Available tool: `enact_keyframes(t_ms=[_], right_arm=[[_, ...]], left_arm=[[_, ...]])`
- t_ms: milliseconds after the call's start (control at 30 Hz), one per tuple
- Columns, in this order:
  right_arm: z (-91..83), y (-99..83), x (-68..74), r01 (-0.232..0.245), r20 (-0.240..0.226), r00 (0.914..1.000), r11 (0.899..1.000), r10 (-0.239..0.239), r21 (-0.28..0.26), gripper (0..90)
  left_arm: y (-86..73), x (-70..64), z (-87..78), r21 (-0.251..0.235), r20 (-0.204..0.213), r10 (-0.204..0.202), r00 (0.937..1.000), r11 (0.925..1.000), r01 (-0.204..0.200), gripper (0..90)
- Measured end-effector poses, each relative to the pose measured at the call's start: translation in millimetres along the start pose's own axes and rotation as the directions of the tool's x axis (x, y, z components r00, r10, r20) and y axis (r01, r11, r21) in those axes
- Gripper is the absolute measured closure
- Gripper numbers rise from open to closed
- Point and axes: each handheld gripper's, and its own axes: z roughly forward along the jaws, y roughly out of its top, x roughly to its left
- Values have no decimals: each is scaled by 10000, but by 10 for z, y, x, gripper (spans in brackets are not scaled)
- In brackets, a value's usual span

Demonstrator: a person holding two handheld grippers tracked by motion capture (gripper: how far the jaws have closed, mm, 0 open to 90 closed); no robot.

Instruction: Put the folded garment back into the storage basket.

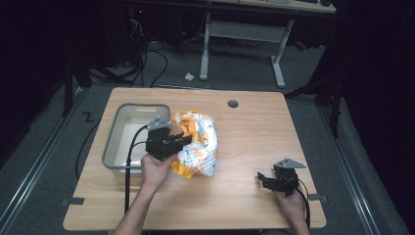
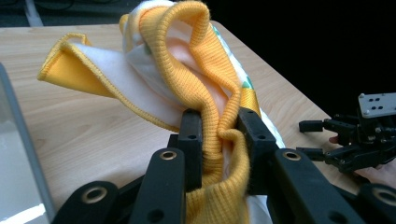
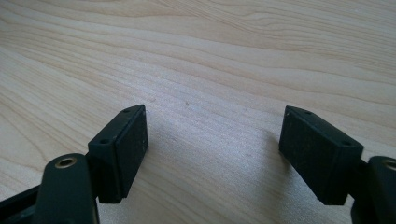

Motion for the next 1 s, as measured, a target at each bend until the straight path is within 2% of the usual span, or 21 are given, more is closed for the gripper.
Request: enact_keyframes(t_ms=[367, 1000], right_arm=[[0, 0, 0, 0, 0, 10000, 10000, 0, 3, 241], [1, 0, -1, 21, 2, 10000, 10000, -21, -12, 241]], left_arm=[[57, 97, -165, -321, -161, -105, 9998, 9994, 100, 736], [101, 242, -344, -571, -409, -213, 9989, 9982, 190, 736]])
